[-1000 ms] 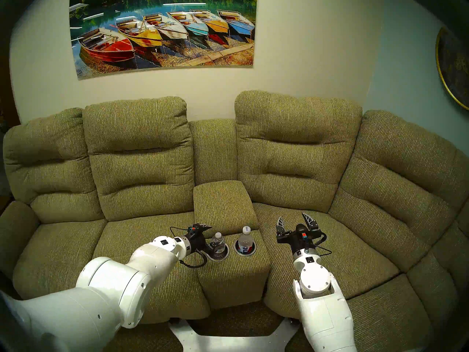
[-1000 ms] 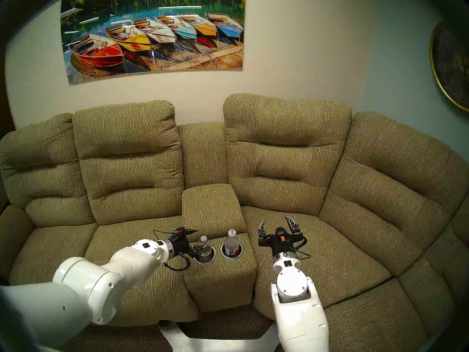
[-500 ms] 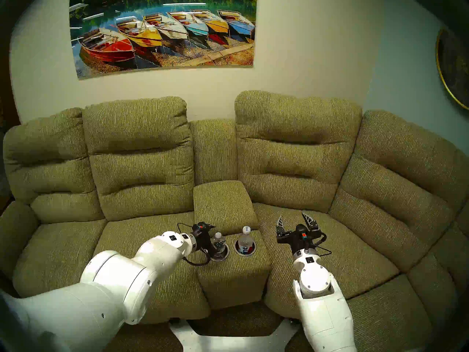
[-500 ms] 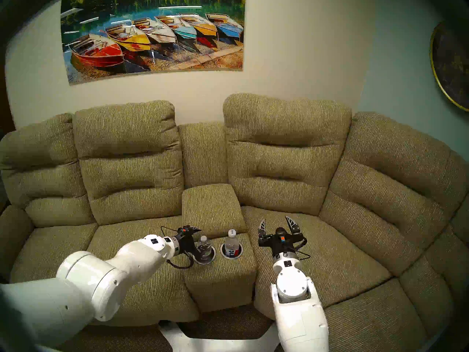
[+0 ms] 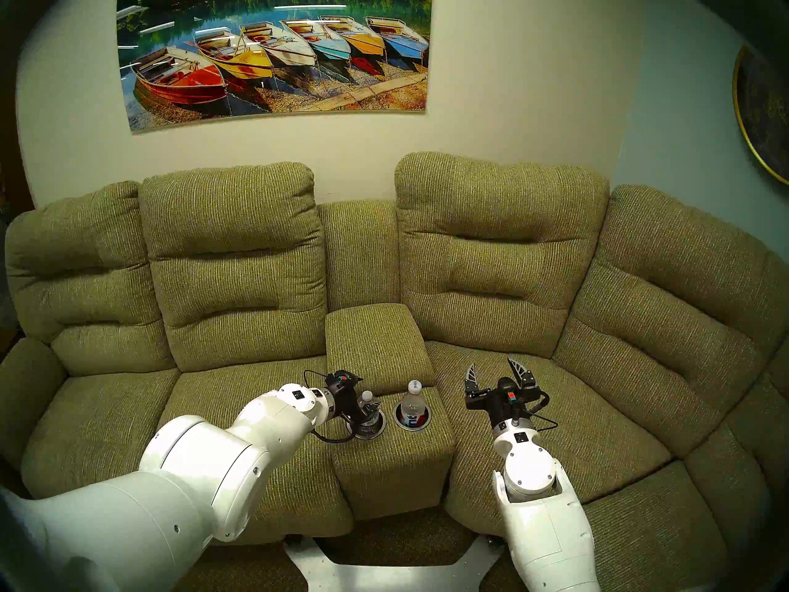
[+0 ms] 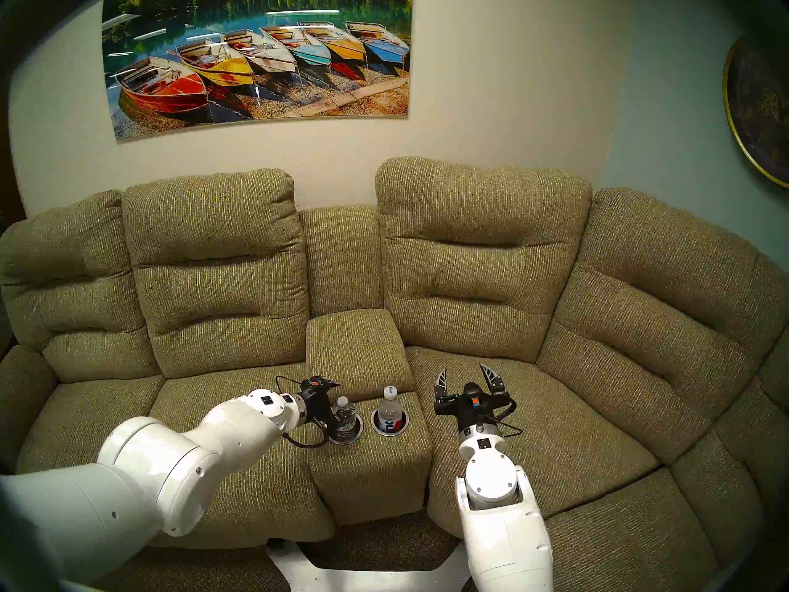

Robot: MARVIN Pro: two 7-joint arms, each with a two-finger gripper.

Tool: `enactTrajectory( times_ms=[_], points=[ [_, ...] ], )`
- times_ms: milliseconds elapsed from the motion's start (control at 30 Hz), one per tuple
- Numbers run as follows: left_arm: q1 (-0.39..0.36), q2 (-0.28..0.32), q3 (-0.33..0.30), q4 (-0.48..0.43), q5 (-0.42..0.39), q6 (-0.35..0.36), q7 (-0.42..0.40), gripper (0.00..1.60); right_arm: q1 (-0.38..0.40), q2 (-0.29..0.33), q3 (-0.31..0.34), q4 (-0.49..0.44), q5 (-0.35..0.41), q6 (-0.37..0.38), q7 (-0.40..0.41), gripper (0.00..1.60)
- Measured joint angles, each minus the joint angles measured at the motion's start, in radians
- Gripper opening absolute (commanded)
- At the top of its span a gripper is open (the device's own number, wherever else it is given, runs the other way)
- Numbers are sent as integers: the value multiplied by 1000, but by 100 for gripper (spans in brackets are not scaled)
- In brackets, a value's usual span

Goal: Take bottles out of cup holder

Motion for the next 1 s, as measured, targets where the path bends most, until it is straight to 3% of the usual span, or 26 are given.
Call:
enactTrajectory(
  times_ms=[33,67,100,667,867,1000],
  points=[
    [0,-1,1,0,2,2,2,46,0,0,0,0,0,0,0,160],
    [0,-3,4,1,6,7,4,11,0,0,0,0,0,0,0,160],
    [0,-4,5,2,6,7,5,0,0,0,0,0,0,0,0,160],
    [-4,-18,6,2,15,10,-1,0,0,0,0,2,0,0,-2,160],
    [-4,8,-16,2,-3,-28,-66,0,0,0,-1,2,0,0,-2,160],
    [-4,34,-47,-8,-30,-90,-144,0,0,1,-1,2,0,0,-2,160]
  ],
)
